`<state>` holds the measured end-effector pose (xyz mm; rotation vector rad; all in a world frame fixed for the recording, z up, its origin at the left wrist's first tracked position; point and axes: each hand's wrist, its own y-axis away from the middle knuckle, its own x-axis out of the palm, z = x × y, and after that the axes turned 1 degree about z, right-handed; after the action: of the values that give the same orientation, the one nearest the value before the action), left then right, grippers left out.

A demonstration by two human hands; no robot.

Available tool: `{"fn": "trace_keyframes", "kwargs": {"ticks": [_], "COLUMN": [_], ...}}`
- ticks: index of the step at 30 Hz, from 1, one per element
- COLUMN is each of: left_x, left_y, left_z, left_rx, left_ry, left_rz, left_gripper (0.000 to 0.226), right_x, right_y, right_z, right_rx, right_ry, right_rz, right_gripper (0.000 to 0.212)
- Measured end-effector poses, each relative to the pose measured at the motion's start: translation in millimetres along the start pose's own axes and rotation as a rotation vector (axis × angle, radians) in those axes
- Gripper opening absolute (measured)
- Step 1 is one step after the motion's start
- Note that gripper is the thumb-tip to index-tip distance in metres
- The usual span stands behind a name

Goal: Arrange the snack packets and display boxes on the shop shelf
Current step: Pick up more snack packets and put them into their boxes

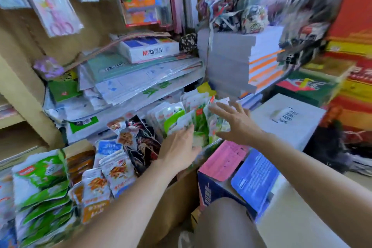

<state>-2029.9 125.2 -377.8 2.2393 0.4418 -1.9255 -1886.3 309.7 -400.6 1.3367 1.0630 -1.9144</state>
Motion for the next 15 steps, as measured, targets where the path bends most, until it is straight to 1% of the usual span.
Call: {"fn": "trace_keyframes", "kwargs": {"ticks": [1,3,5,7,11,13,15], "left_x": [5.7,19.0,33.0,47.6,64.7,63.2,55.3], "left_y": [-0.8,8.6,25.0,36.3,43.4,41.5,35.4], "left_z": [-5.2,-15.2,-21.6,-23.6,-20.7,-18.0,-15.2], "left_rx": [0.002,0.041,0.087,0.135,0.192,0.2,0.174], "left_ry": [0.026,0.043,0.044,0.082,0.148,0.138,0.126], "left_rz": [0.008,-0.01,-0.036,-0.096,-0.169,-0.189,-0.186], "left_gripper": [0.058,0.05,0.056,0.06,0.064,0.059,0.05], "right_x": [0.0,0.1,2.8,6.6,17.4,19.0,19.4], "right_y": [-1.9,4.6,21.3,39.2,54.7,54.1,53.1], "right_z": [-3.6,-13.8,-24.9,-32.7,-37.5,-34.9,-30.4], "right_rx": [-0.039,-0.132,-0.225,-0.261,-0.21,-0.187,-0.157], "right_ry": [-0.025,-0.054,-0.015,0.013,-0.043,-0.056,-0.067], "right_rz": [0.024,-0.007,-0.053,-0.05,-0.052,-0.055,-0.047], "right_gripper": [0.074,0.052,0.039,0.038,0.035,0.035,0.038]}}
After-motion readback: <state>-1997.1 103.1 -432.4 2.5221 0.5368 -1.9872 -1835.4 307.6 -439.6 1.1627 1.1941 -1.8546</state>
